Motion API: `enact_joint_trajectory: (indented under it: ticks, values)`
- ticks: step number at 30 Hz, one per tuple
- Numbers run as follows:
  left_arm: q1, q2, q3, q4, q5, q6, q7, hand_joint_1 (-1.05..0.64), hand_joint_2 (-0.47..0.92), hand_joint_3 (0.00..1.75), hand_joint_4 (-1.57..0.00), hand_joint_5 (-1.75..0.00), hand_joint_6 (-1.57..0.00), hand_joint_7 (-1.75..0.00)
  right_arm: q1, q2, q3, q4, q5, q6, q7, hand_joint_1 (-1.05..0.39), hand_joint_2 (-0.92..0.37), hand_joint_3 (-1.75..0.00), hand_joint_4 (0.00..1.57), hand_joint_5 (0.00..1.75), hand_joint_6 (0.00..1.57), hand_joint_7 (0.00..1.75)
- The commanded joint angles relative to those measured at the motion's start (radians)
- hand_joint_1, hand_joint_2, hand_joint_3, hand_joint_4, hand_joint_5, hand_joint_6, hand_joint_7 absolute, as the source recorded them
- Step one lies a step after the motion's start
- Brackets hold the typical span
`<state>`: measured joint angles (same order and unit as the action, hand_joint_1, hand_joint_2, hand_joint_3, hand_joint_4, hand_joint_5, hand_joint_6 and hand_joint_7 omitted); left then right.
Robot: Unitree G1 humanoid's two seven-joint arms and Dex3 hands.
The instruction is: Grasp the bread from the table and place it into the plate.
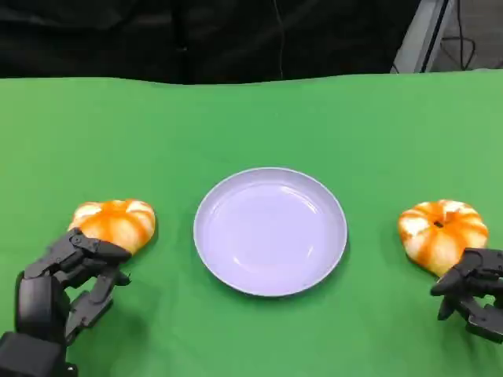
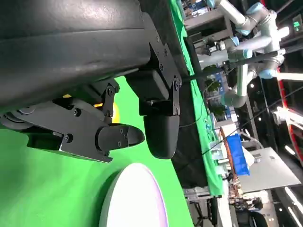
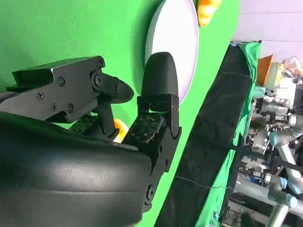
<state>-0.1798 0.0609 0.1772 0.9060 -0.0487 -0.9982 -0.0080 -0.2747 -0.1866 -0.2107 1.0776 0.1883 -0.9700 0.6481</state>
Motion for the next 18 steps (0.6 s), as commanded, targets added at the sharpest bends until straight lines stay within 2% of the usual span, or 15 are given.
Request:
enact_joint_trajectory:
  ticks: [1, 12, 16, 18]
  values:
    - [0.0, 0.005, 0.009, -0.013, -0.007, -0.009, 0.003, -0.06, 0.92, 0.43, -0.8, -1.46, -0.84, -1.17, -0.009, -0.021, -0.007, 0.001, 0.008, 0.0, -0.002, 0.08, -0.82, -0.68, 0.89, 1.38, 0.94, 0.98]
    - [0.002, 0.014, 0.001, -0.011, -0.007, -0.015, -0.024, -0.04, 0.92, 0.46, -0.79, -1.41, -0.82, -1.13, -0.007, -0.021, -0.006, 0.002, 0.007, -0.007, -0.004, 0.11, -0.8, -0.7, 0.88, 1.4, 0.95, 0.97]
    - [0.002, 0.017, -0.001, -0.007, -0.016, -0.022, -0.053, -0.04, 0.92, 0.46, -0.81, -1.26, -0.85, -0.96, -0.007, -0.02, -0.006, 0.003, 0.008, -0.005, -0.003, 0.1, -0.8, -0.7, 0.88, 1.4, 0.94, 0.97]
    - [0.001, 0.022, -0.002, 0.001, -0.003, -0.031, -0.053, -0.05, 0.92, 0.42, -0.8, -1.11, -0.89, -0.77, -0.007, -0.021, -0.006, 0.004, 0.007, -0.006, -0.002, 0.1, -0.81, -0.7, 0.88, 1.4, 0.94, 0.98]
